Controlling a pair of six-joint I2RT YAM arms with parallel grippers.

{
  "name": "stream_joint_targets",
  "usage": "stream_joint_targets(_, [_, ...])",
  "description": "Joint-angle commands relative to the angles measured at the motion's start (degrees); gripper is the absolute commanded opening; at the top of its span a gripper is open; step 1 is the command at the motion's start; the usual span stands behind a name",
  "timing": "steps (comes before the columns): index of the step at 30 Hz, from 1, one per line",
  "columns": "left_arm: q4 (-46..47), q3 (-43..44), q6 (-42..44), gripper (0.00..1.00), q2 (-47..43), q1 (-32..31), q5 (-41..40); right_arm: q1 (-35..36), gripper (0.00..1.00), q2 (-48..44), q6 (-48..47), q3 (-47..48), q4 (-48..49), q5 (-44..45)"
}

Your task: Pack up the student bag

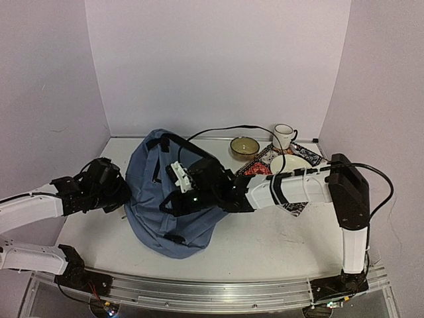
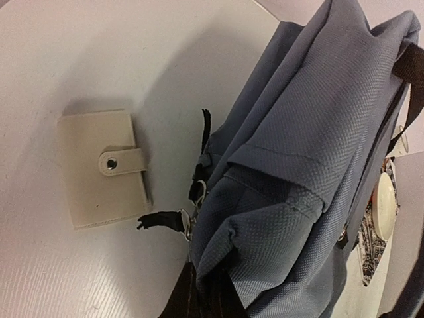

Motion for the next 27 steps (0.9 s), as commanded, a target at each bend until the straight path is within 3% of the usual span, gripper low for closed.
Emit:
stream_joint_targets(1, [-2.0, -4.1, -3.1, 0.0, -1.4, -0.3, 4.0, 0.0, 0.0, -4.8, -7.6, 5.1, -7.7, 2.8])
stream_joint_targets(9, [17.9, -9.1, -6.0, 0.0, 6.8, -3.9, 20.8, -0.6, 0.0, -7.7, -13.2, 4.0, -16.3, 8.5])
stream_joint_targets(14, [26.3, -3.3, -7.1, 0.0, 14.7, -14.9, 20.1, -0.8, 0.0, -11.7, -17.2, 2.7, -20.6, 13.5])
stream_joint_targets(19, [33.5, 0.4, -5.9, 0.0, 18.5, -21.8, 19.8, -1.0, 0.05, -14.5, -21.4, 2.7, -24.2, 16.1])
stream_joint_targets(24, [33.6, 2.2, -2.5, 0.02, 17.1, -27.5, 13.3, -1.0, 0.07, -15.0, -22.3, 0.8, -25.8, 13.7])
stream_joint_targets(27, [33.6, -1.3, -3.0, 0.12, 14.0, -28.3, 10.6, -1.0, 0.07, -14.9, -21.9, -0.9, -25.9, 10.1])
